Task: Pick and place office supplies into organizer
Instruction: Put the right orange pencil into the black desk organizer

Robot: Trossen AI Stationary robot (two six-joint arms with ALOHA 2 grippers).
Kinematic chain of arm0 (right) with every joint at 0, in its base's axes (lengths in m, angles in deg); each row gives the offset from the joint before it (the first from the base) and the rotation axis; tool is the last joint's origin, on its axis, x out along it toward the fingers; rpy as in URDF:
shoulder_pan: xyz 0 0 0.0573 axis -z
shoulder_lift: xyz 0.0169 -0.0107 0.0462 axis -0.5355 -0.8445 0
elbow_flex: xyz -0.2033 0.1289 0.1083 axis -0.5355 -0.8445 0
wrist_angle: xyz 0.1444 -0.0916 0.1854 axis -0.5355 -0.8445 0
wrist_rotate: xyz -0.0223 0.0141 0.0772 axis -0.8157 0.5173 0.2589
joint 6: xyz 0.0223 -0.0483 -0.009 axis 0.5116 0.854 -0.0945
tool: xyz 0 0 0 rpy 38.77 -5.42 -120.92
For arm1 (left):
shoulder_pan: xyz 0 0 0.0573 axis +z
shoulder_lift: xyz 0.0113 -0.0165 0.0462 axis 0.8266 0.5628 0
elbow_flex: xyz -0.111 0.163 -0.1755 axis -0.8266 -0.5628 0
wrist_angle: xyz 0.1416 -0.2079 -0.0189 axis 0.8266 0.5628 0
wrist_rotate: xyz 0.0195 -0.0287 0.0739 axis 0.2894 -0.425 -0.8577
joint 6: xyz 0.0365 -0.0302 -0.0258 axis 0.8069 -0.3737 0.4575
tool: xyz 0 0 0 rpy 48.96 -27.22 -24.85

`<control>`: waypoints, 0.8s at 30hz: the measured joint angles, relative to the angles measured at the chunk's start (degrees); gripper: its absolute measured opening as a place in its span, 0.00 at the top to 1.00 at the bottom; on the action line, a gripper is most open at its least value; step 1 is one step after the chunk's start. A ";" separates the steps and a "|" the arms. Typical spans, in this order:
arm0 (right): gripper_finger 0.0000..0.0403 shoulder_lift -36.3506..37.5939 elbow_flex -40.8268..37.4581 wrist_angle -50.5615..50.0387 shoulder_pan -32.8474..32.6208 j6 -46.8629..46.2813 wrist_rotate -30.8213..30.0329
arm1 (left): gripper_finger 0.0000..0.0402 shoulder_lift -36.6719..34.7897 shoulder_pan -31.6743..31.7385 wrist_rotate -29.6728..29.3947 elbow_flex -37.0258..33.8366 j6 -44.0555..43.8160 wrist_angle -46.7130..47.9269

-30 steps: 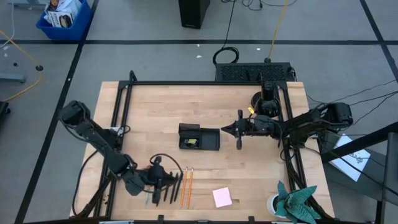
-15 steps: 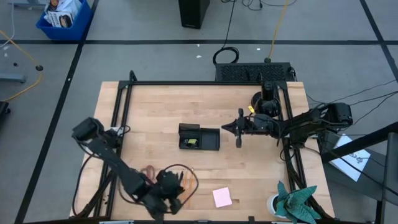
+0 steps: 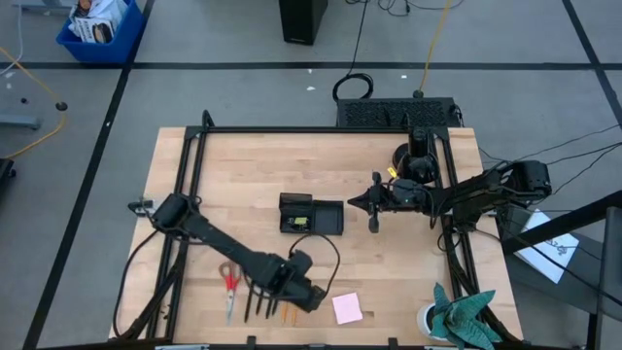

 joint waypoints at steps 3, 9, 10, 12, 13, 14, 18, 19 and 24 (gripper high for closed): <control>1.00 0.00 0.00 -0.35 0.00 0.02 0.84 | 0.90 0.01 1.00 1.22 0.00 0.12 0.92; 1.00 0.00 0.00 1.62 0.00 0.16 2.82 | 0.90 -0.01 1.32 1.90 0.00 3.78 2.71; 1.00 0.00 -0.01 1.93 0.01 0.21 2.80 | 0.90 -0.01 1.32 1.91 0.00 3.85 2.45; 1.00 0.00 0.00 2.80 0.02 0.41 2.80 | 0.90 -0.01 1.30 2.79 0.00 4.89 1.87; 1.00 0.00 0.00 3.36 0.02 0.45 2.75 | 0.90 -0.01 1.30 3.03 0.00 4.89 1.85; 1.00 0.00 -0.01 3.99 0.02 0.43 2.75 | 0.90 -0.03 1.23 3.00 0.00 4.71 1.93; 1.00 0.00 0.00 6.07 0.02 0.45 2.75 | 0.90 0.03 0.70 0.51 0.00 2.36 1.92; 1.00 0.00 0.00 6.29 0.02 0.45 2.72 | 0.90 0.40 0.67 0.26 0.01 1.77 1.88; 1.00 0.02 -0.02 6.84 0.02 0.87 2.71 | 0.89 2.46 0.58 0.40 -0.13 0.29 1.90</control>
